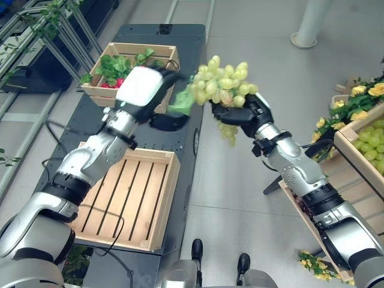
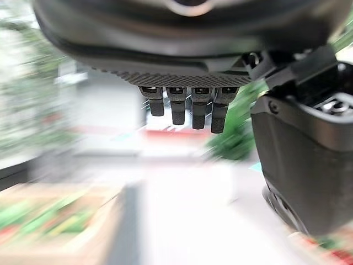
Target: Pick up the fruits from the basket on one side to the basket on the other side
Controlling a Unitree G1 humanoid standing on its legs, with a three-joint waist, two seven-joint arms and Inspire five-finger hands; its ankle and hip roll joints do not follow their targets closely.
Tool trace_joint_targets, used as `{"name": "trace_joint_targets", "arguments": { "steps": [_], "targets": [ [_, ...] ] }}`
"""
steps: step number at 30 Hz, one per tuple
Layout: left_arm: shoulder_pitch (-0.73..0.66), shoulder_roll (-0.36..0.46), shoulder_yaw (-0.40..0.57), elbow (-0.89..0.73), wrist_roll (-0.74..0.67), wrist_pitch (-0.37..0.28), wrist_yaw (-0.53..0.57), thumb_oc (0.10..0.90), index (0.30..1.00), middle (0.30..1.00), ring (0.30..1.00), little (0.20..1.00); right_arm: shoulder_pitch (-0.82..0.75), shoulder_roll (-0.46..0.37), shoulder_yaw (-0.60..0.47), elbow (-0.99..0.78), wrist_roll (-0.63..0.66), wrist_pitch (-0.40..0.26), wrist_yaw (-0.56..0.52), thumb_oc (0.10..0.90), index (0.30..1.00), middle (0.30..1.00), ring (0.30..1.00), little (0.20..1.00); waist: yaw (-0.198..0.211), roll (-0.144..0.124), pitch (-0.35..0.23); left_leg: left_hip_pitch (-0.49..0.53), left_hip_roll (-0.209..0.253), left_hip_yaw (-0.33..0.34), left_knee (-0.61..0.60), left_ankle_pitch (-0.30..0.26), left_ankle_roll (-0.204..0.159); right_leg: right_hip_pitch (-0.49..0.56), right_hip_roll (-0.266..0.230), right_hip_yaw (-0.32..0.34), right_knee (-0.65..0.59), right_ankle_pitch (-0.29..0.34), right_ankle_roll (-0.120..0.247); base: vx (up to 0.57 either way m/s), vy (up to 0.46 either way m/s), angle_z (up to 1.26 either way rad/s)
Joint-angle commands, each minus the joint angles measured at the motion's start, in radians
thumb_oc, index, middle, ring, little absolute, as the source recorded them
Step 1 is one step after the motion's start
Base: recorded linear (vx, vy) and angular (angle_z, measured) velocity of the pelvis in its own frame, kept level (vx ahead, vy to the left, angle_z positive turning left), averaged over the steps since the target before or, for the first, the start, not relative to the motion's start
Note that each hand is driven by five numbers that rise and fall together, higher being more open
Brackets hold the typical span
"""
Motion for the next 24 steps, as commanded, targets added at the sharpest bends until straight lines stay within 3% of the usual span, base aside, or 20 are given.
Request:
{"name": "trace_joint_targets", "arguments": {
  "steps": [1,10,17,20,23,24],
  "targets": [
    [0.091,0.020,0.068,0.106,-0.013,0.003,0.061,0.800,0.900,0.900,0.900,0.900,0.073,-0.019,-0.102,0.045,-0.005,-0.146,0.057,0.400,0.300,0.300,0.300,0.300,-0.007,-0.043,-0.318,0.026,-0.041,-0.018,0.001,-0.117,-0.011,-0.034,0.054,0.006,0.000,0.020,-0.063,-0.01,0.025,-0.17],
    [0.134,0.038,0.084,0.095,0.011,-0.042,0.048,0.800,0.900,0.900,0.900,0.900,0.138,-0.102,-0.141,0.094,-0.052,-0.123,0.107,0.400,0.300,0.300,0.300,0.300,-0.031,-0.052,-0.301,0.042,-0.036,0.018,0.001,-0.125,-0.008,-0.034,0.056,0.036,0.000,0.028,-0.058,0.00,0.021,-0.11],
    [0.162,0.033,0.110,0.079,-0.072,-0.067,0.046,0.800,0.900,0.900,0.900,0.900,0.164,-0.146,-0.184,0.079,-0.052,-0.126,0.119,0.400,0.300,0.300,0.300,0.300,-0.050,-0.057,-0.295,0.047,-0.034,0.033,0.001,-0.130,-0.006,-0.038,0.060,0.060,0.000,0.034,-0.055,0.01,0.030,-0.17],
    [0.232,-0.034,0.183,0.055,-0.235,-0.088,0.035,0.800,0.900,0.900,0.900,0.900,0.211,-0.155,-0.239,0.007,-0.069,-0.129,0.134,0.400,0.300,0.300,0.300,0.300,-0.065,-0.065,-0.290,0.048,-0.032,0.041,0.001,-0.134,-0.003,-0.044,0.062,0.078,0.000,0.038,-0.052,0.03,0.049,-0.13],
    [0.277,-0.084,0.222,0.042,-0.302,-0.106,0.038,0.800,0.900,0.900,0.900,0.900,0.240,-0.149,-0.270,-0.042,-0.082,-0.125,0.138,0.400,0.300,0.300,0.300,0.300,-0.072,-0.069,-0.289,0.049,-0.031,0.046,0.001,-0.137,0.000,-0.047,0.063,0.088,0.000,0.040,-0.051,0.03,0.032,-0.14],
    [0.312,-0.137,0.254,0.033,-0.354,-0.126,0.041,0.800,0.900,0.900,0.900,0.900,0.271,-0.143,-0.299,-0.088,-0.095,-0.124,0.148,0.400,0.300,0.300,0.300,0.300,-0.080,-0.074,-0.287,0.048,-0.030,0.051,0.001,-0.138,0.001,-0.051,0.065,0.098,0.000,0.043,-0.050,0.04,0.044,-0.08]
  ]
}}
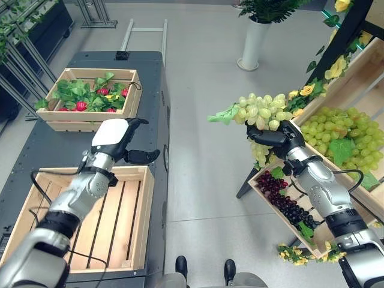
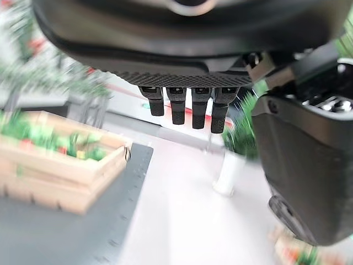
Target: Pick up the fruits from the basket on one side to the basket on the other side
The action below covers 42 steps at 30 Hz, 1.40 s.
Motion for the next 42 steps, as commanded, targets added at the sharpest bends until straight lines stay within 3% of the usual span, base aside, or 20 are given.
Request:
{"name": "trace_joint_targets", "arguments": {
  "steps": [1,9,14,19,21,27,30,34,39,42],
  "targets": [
    [0.049,-0.093,0.078,0.034,-0.171,-0.093,0.055,0.800,0.900,0.900,0.900,0.900,0.000,-0.074,-0.160,-0.096,-0.022,-0.116,0.039,0.400,0.300,0.300,0.300,0.300,-0.017,0.020,-0.196,0.019,-0.039,-0.026,0.002,-0.135,0.000,-0.029,0.059,-0.007,0.001,0.009,-0.049,0.04,0.046,-0.08],
    [0.154,-0.315,0.148,0.028,-0.383,-0.223,-0.016,0.800,0.900,0.900,0.900,0.900,0.143,-0.079,-0.291,-0.270,-0.014,-0.087,0.089,0.400,0.300,0.300,0.300,0.300,-0.067,-0.011,-0.178,0.022,-0.029,0.011,0.002,-0.143,0.004,-0.050,0.070,0.045,0.001,0.027,-0.045,0.03,0.019,-0.22],
    [0.183,-0.400,0.148,-0.020,-0.564,-0.298,-0.159,0.800,0.900,0.900,0.900,0.900,0.196,-0.079,-0.361,-0.317,-0.011,-0.098,0.085,0.400,0.300,0.300,0.300,0.300,-0.089,-0.024,-0.167,0.026,-0.023,0.033,0.002,-0.149,0.005,-0.059,0.078,0.072,0.001,0.036,-0.043,0.02,-0.010,-0.23],
    [0.240,-0.469,0.139,-0.027,-0.790,-0.258,-0.288,0.800,0.900,0.900,0.900,0.900,0.250,-0.093,-0.429,-0.344,-0.011,-0.126,0.036,0.400,0.300,0.300,0.300,0.300,-0.107,-0.031,-0.162,0.028,-0.017,0.050,0.002,-0.155,0.004,-0.067,0.088,0.100,0.001,0.043,-0.043,0.01,-0.031,-0.21],
    [0.255,-0.488,0.129,-0.010,-0.818,-0.246,-0.305,0.800,0.900,0.900,0.900,0.900,0.251,-0.106,-0.453,-0.340,-0.006,-0.143,-0.007,0.400,0.300,0.300,0.300,0.300,-0.115,-0.034,-0.163,0.032,-0.014,0.057,0.002,-0.157,0.004,-0.067,0.092,0.110,0.001,0.044,-0.043,0.02,-0.033,-0.41],
    [0.275,-0.494,0.068,-0.005,-0.795,-0.242,-0.274,0.800,0.900,0.900,0.900,0.900,0.259,-0.137,-0.527,-0.346,-0.004,-0.191,-0.086,0.400,0.300,0.300,0.300,0.300,-0.143,-0.034,-0.169,0.034,-0.010,0.079,0.002,-0.163,0.005,-0.073,0.104,0.137,0.001,0.047,-0.040,0.01,-0.007,-0.09],
    [0.277,-0.486,0.049,-0.006,-0.785,-0.234,-0.263,0.800,0.900,0.900,0.900,0.900,0.259,-0.167,-0.553,-0.313,-0.077,-0.214,-0.133,0.400,0.300,0.300,0.300,0.300,-0.152,-0.034,-0.172,0.036,-0.009,0.087,0.002,-0.165,0.005,-0.074,0.107,0.148,0.001,0.048,-0.038,0.00,0.000,0.00],
    [0.273,-0.467,0.031,0.009,-0.788,-0.220,-0.263,0.800,0.900,0.900,0.900,0.900,0.224,-0.258,-0.561,-0.207,-0.071,-0.223,-0.176,0.400,0.300,0.300,0.300,0.300,-0.149,-0.038,-0.182,0.034,-0.009,0.085,0.002,-0.166,0.005,-0.075,0.110,0.155,0.001,0.048,-0.036,0.01,0.000,-0.03],
    [0.272,-0.455,0.013,0.022,-0.783,-0.206,-0.249,0.800,0.900,0.900,0.900,0.900,0.176,-0.386,-0.542,-0.066,-0.154,-0.268,-0.222,0.400,0.300,0.300,0.300,0.300,-0.131,-0.048,-0.191,0.034,-0.008,0.077,0.002,-0.165,0.003,-0.074,0.113,0.152,0.001,0.049,-0.034,0.01,-0.003,-0.03],
    [0.273,-0.449,0.007,0.029,-0.787,-0.203,-0.256,0.800,0.900,0.900,0.900,0.900,0.143,-0.436,-0.524,-0.006,-0.173,-0.256,-0.209,0.400,0.300,0.300,0.300,0.300,-0.119,-0.052,-0.194,0.032,-0.009,0.069,0.002,-0.164,0.002,-0.073,0.113,0.147,0.001,0.047,-0.034,0.00,0.000,0.00]
  ]
}}
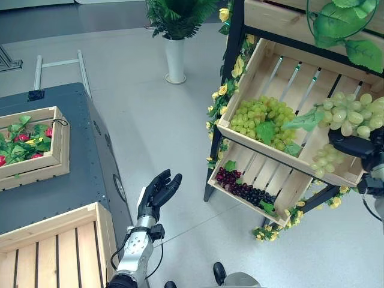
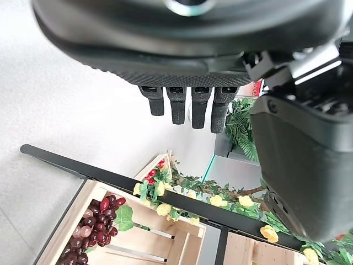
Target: Pick up the fruits from the basket on one side to the basket on the other side
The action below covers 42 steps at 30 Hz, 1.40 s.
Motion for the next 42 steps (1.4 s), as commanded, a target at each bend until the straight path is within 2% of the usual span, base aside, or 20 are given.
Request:
{"name": "trace_joint_targets", "arguments": {
  "steps": [1,4,8,12,16,21,22,23,25,29,36,42],
  "targets": [
    [-0.079,0.048,-0.045,-0.001,0.001,-0.058,-0.012,0.800,0.900,0.900,0.900,0.900,-0.237,-0.142,-0.102,0.085,-0.027,-0.168,-0.047,0.400,0.300,0.300,0.300,0.300,0.051,-0.001,-0.077,0.026,-0.029,-0.055,0.010,-0.136,0.012,0.013,0.086,-0.039,0.001,-0.002,-0.036,0.00,0.000,0.00],
    [-0.081,0.048,-0.050,0.006,0.012,-0.051,-0.019,0.800,0.900,0.900,0.900,0.900,-0.291,-0.193,-0.042,0.167,-0.001,-0.105,0.005,0.400,0.300,0.300,0.300,0.300,0.073,-0.009,-0.078,0.021,-0.031,-0.069,0.010,-0.131,0.011,0.013,0.083,-0.051,0.001,-0.003,-0.037,0.00,0.000,0.00],
    [-0.095,0.048,-0.051,0.024,0.008,-0.045,-0.027,0.800,0.900,0.900,0.900,0.900,-0.369,-0.221,0.033,0.279,0.011,-0.079,0.036,0.400,0.300,0.300,0.300,0.300,0.097,-0.020,-0.072,0.018,-0.033,-0.089,0.010,-0.130,0.010,0.018,0.079,-0.074,0.001,-0.005,-0.038,-0.02,-0.012,0.03],
    [-0.100,0.048,-0.057,0.040,0.010,-0.039,-0.033,0.800,0.900,0.900,0.900,0.900,-0.446,-0.240,0.107,0.376,0.006,-0.079,0.042,0.400,0.300,0.300,0.300,0.300,0.117,-0.024,-0.073,0.019,-0.036,-0.107,0.010,-0.130,0.009,0.024,0.076,-0.094,0.001,-0.008,-0.041,0.00,-0.005,0.13],
    [-0.104,0.048,-0.060,0.049,0.004,-0.043,-0.034,0.800,0.900,0.900,0.900,0.900,-0.506,-0.231,0.161,0.431,-0.010,-0.075,0.048,0.400,0.300,0.300,0.300,0.300,0.129,-0.024,-0.072,0.020,-0.040,-0.116,0.010,-0.128,0.009,0.027,0.073,-0.106,0.001,-0.009,-0.043,0.00,0.009,0.04],
    [-0.110,0.044,-0.056,0.057,0.000,-0.052,-0.038,0.800,0.900,0.900,0.900,0.900,-0.536,-0.219,0.209,0.461,-0.053,-0.040,0.076,0.400,0.300,0.300,0.300,0.300,0.138,-0.024,-0.068,0.020,-0.043,-0.120,0.010,-0.127,0.009,0.028,0.070,-0.113,0.001,-0.009,-0.044,-0.01,0.015,0.07],
    [-0.111,0.044,-0.052,0.061,-0.002,-0.056,-0.042,0.800,0.900,0.900,0.900,0.900,-0.546,-0.216,0.233,0.471,-0.061,0.004,0.100,0.400,0.300,0.300,0.300,0.300,0.142,-0.026,-0.066,0.021,-0.043,-0.121,0.010,-0.127,0.010,0.030,0.069,-0.116,0.001,-0.010,-0.045,-0.02,0.013,0.08],
    [-0.111,0.043,-0.048,0.061,-0.002,-0.056,-0.044,0.800,0.900,0.900,0.900,0.900,-0.551,-0.213,0.246,0.484,-0.059,0.046,0.133,0.800,0.900,0.900,0.900,0.900,0.144,-0.027,-0.064,0.022,-0.043,-0.121,0.010,-0.126,0.009,0.031,0.068,-0.118,0.001,-0.010,-0.046,-0.02,0.011,0.03],
    [-0.110,0.043,-0.040,0.063,0.002,-0.056,-0.049,0.800,0.900,0.900,0.900,0.900,-0.552,-0.213,0.265,0.500,-0.082,0.109,0.157,0.800,0.900,0.900,0.900,0.900,0.146,-0.029,-0.062,0.023,-0.042,-0.122,0.010,-0.126,0.009,0.032,0.067,-0.120,0.001,-0.010,-0.047,0.00,0.000,0.00],
    [-0.116,0.047,-0.042,0.068,0.004,-0.048,-0.046,0.800,0.900,0.900,0.900,0.900,-0.577,-0.228,0.285,0.564,-0.096,0.146,0.181,0.800,0.900,0.900,0.900,0.900,0.146,-0.032,-0.058,0.027,-0.040,-0.118,0.010,-0.124,0.009,0.035,0.068,-0.119,0.001,-0.008,-0.048,0.00,0.000,0.00],
    [-0.116,0.044,-0.040,0.067,0.005,-0.061,-0.036,0.800,0.900,0.900,0.900,0.900,-0.578,-0.258,0.297,0.596,-0.151,0.172,0.215,0.800,0.900,0.900,0.900,0.900,0.135,-0.031,-0.056,0.027,-0.039,-0.107,0.010,-0.123,0.010,0.033,0.071,-0.107,0.001,-0.004,-0.049,0.00,0.000,0.00],
    [-0.113,0.047,-0.043,0.060,0.004,-0.057,-0.036,0.800,0.900,0.900,0.900,0.900,-0.543,-0.270,0.273,0.561,-0.142,0.157,0.196,0.800,0.900,0.900,0.900,0.900,0.117,-0.027,-0.058,0.029,-0.036,-0.092,0.010,-0.125,0.009,0.028,0.073,-0.093,0.001,-0.002,-0.049,0.00,0.007,-0.02]
  ]
}}
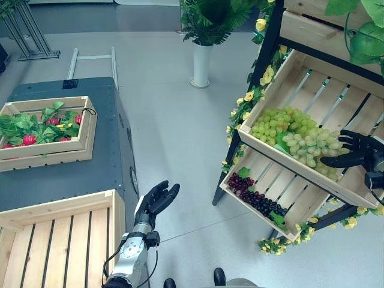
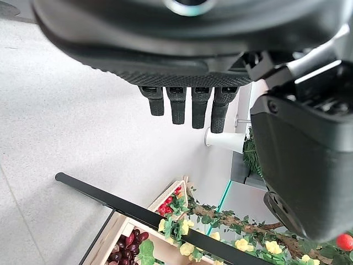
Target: Pick up the fruits from the basket on one side to the basket on the other side
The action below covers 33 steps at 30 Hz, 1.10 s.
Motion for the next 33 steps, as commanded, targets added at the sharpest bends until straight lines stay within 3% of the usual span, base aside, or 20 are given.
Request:
{"name": "trace_joint_targets", "arguments": {
  "steps": [1,8,11,19,28,33],
  "targets": [
    [-0.112,0.018,-0.031,-0.027,0.004,-0.089,-0.005,0.800,0.900,0.900,0.900,0.900,-0.154,-0.151,-0.048,0.024,-0.030,-0.063,-0.025,0.800,0.900,0.900,0.900,0.900,0.015,-0.019,-0.056,0.034,-0.033,-0.030,0.010,-0.129,0.010,0.016,0.075,-0.040,0.002,0.000,-0.046,0.00,0.000,0.00],
    [-0.099,0.017,-0.028,-0.029,0.002,-0.092,-0.011,0.800,0.900,0.900,0.900,0.900,-0.042,-0.127,-0.129,-0.132,-0.042,-0.124,-0.079,0.800,0.900,0.900,0.900,0.900,-0.012,-0.012,-0.058,0.030,-0.030,-0.010,0.010,-0.130,0.011,0.004,0.079,-0.019,0.002,0.002,-0.043,0.00,0.000,-0.02],
    [-0.089,0.008,-0.013,-0.031,0.002,-0.100,-0.003,0.800,0.900,0.900,0.900,0.900,0.078,-0.074,-0.203,-0.308,-0.086,-0.178,-0.112,0.800,0.900,0.900,0.900,0.900,-0.039,-0.003,-0.057,0.029,-0.029,0.007,0.010,-0.131,0.012,-0.003,0.081,-0.004,0.002,0.003,-0.041,0.00,0.003,-0.08],
    [-0.071,-0.011,0.030,-0.024,0.006,-0.115,0.003,0.800,0.900,0.900,0.900,0.900,0.328,0.054,-0.357,-0.666,-0.212,-0.248,-0.133,0.800,0.900,0.900,0.900,0.900,-0.097,0.019,-0.061,0.032,-0.028,0.041,0.010,-0.140,0.018,-0.013,0.085,0.031,0.002,0.001,-0.038,0.00,0.016,-0.12],
    [-0.057,-0.025,0.041,-0.023,0.015,-0.134,0.017,0.800,0.900,0.900,0.900,0.900,0.493,0.113,-0.473,-0.891,-0.195,-0.355,-0.079,0.800,0.900,0.900,0.900,0.900,-0.134,0.037,-0.063,0.032,-0.029,0.067,0.010,-0.147,0.023,-0.025,0.090,0.062,0.005,0.000,-0.032,0.00,0.012,-0.12],
    [-0.054,-0.032,0.035,-0.022,0.031,-0.125,0.018,0.800,0.900,0.900,0.900,0.900,0.483,0.173,-0.440,-1.016,-0.175,-0.455,-0.011,0.800,0.900,0.900,0.900,0.900,-0.128,0.045,-0.065,0.030,-0.031,0.069,0.010,-0.148,0.023,-0.027,0.086,0.058,0.005,-0.003,-0.028,0.00,-0.001,-0.04]
  ]
}}
